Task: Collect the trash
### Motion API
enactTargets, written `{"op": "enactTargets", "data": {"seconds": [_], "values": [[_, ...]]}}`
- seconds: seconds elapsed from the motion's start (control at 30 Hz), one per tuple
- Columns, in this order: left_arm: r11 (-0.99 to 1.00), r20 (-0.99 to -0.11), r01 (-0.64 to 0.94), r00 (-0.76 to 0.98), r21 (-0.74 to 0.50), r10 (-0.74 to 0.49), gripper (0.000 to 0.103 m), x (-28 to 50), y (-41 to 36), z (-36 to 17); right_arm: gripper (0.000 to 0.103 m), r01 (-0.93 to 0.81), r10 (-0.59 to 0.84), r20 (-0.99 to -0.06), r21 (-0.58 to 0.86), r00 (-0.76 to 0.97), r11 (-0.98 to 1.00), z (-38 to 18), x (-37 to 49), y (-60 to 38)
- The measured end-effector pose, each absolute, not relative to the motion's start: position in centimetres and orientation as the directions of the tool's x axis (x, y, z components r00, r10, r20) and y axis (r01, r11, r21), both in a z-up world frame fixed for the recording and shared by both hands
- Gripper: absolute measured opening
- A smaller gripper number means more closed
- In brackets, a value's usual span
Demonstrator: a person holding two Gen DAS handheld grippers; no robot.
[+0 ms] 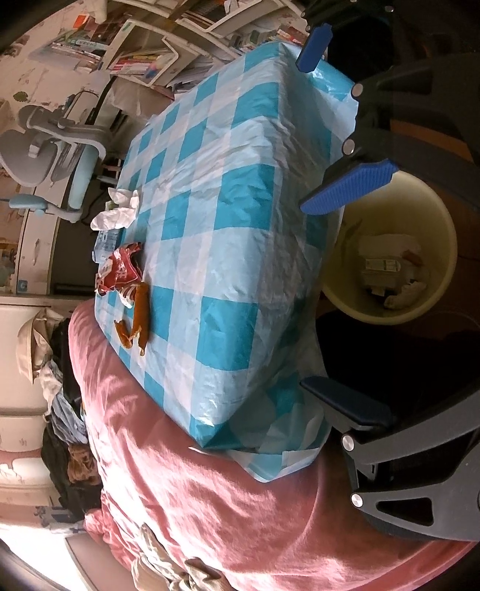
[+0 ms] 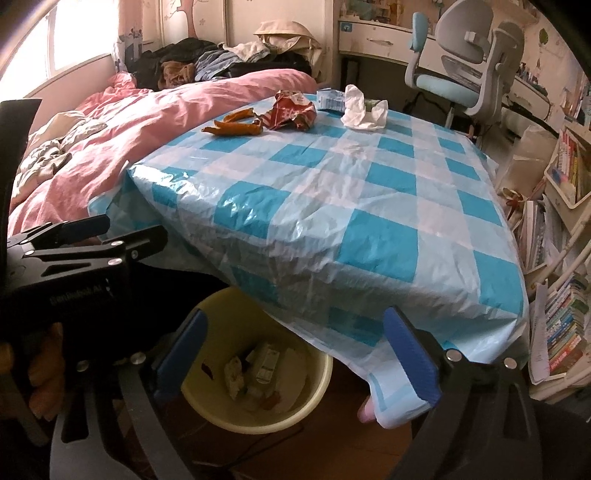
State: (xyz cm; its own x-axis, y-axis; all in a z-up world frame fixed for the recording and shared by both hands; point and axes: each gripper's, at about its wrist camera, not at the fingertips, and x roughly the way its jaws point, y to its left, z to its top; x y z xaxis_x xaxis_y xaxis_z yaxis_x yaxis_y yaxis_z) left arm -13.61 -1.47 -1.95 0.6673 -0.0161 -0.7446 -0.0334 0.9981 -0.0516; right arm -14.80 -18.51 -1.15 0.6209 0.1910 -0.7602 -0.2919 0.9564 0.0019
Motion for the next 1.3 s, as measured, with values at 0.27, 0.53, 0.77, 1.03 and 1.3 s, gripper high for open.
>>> {"op": "enactTargets", "data": {"seconds": [0.27, 0.53, 0.77, 1.03, 1.3], "values": [[0.998, -0.744, -0.032, 0.668, -0.052, -0.017, 0.088, -13.63, -1.4, -1.99, 0.093, -0.283, 0.179, -0.751, -0.011, 0.635, 0.959, -0.98, -14.9, -18.46], [0.998, -0.744, -0.032, 0.668, -0.052, -0.017, 0.089, -13.62, -1.42, -2.0, 0.095, -0.272, 0.16, -0.745, -0.03, 0.648, 0.962, -0.84, -14.89, -18.41], [0.998, -0.744, -0.032, 0.667, -0.051, -0.017, 0.089, -13.58, -1.41, -2.04, 0.095, -0.269, 0.153, -0.742, -0.038, 0.652, 0.962, -0.76, -14.94, -18.35], [0.998, -0.745, -0.033, 0.667, -0.051, -0.016, 0.09, -13.47, -1.39, -2.09, 0.095, -0.268, 0.152, -0.739, -0.04, 0.656, 0.963, -0.71, -14.96, -18.34], [0.998, -0.745, -0.033, 0.667, -0.051, -0.016, 0.091, -13.41, -1.4, -2.14, 0.095, -0.267, 0.15, -0.738, -0.042, 0.658, 0.963, -0.67, -14.92, -18.32]]}}
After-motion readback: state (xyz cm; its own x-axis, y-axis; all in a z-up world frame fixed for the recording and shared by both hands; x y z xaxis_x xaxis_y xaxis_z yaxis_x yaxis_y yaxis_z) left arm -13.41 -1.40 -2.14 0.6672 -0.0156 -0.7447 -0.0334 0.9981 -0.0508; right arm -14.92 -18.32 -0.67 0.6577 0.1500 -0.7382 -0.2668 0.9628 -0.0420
